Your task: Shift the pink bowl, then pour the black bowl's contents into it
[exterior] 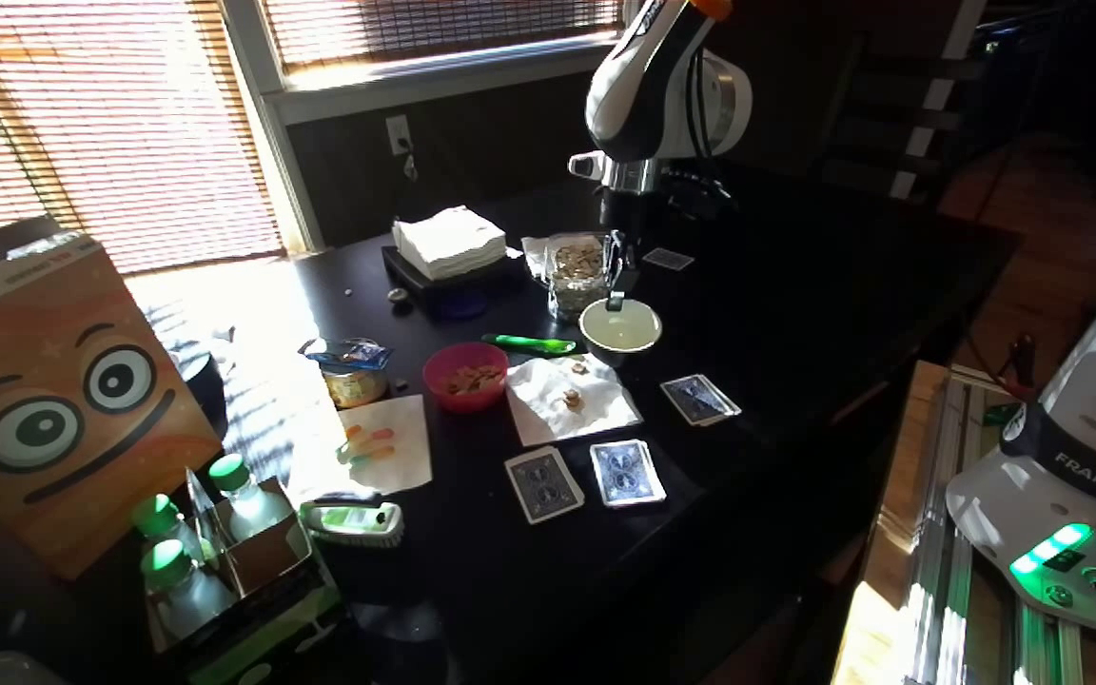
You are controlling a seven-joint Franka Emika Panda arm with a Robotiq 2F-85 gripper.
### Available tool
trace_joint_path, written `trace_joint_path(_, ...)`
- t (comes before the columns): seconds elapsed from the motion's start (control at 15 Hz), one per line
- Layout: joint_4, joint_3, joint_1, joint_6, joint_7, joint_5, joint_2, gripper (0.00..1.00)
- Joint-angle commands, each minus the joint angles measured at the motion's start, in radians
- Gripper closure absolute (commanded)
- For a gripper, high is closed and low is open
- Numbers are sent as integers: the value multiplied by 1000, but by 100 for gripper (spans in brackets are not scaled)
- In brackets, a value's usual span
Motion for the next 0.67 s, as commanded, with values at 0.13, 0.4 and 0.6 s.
trace_joint_path(0.13, 8, 11, -13, -22, 82, -34, -5, 98)
trace_joint_path(0.4, 7, 12, -12, -24, 122, -38, -6, 98)
trace_joint_path(0.6, 11, 18, -18, -32, 109, -33, -4, 98)
